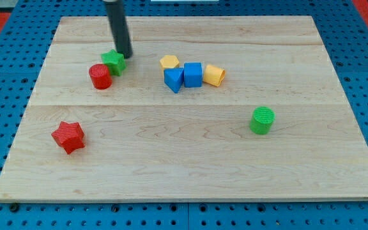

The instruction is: Slide green star along with red circle to the red star

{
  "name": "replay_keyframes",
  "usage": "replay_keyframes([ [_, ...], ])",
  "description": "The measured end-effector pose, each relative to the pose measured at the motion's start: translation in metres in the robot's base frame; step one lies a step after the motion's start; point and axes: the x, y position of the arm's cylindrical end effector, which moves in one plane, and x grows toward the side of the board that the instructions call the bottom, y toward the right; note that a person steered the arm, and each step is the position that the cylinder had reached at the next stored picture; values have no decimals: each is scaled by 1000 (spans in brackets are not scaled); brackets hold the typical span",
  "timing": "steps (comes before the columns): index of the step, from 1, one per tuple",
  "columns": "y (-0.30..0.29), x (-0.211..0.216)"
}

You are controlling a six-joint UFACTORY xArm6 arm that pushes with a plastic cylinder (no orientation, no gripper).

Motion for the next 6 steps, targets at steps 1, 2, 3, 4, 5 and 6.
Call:
replay_keyframes([
  [1, -10, 30],
  [2, -18, 4],
  [3, -46, -18],
  [4, -66, 33],
  [5, -83, 68],
  [6, -86, 109],
])
